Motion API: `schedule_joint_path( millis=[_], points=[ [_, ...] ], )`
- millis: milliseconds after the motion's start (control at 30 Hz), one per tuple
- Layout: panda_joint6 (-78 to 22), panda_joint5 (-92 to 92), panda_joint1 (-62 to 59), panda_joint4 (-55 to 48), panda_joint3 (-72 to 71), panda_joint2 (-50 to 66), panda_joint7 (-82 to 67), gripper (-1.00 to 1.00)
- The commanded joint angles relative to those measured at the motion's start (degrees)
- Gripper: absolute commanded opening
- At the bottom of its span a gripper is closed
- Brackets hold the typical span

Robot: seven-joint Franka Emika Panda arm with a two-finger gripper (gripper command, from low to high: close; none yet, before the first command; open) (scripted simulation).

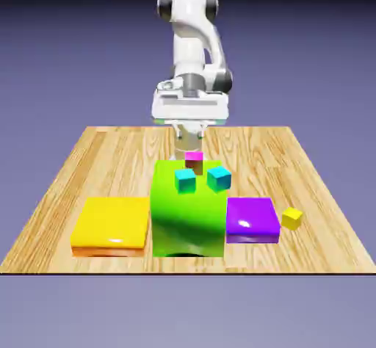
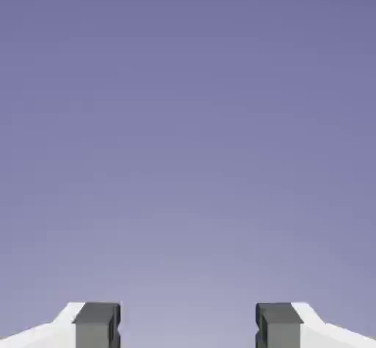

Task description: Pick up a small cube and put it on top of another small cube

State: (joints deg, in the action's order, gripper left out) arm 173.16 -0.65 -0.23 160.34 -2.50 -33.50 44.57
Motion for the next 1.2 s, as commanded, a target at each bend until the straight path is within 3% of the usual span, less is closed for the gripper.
schedule_joint_path(
  millis=[0, 1167],
  points=[
    [-0.7, -0.5, -0.8, -0.5, -2.1, -0.7, 1.8, 0.00],
    [-25.4, -19.5, -27.5, -19.8, -74.8, -25.1, 63.1, 0.00]
  ],
)
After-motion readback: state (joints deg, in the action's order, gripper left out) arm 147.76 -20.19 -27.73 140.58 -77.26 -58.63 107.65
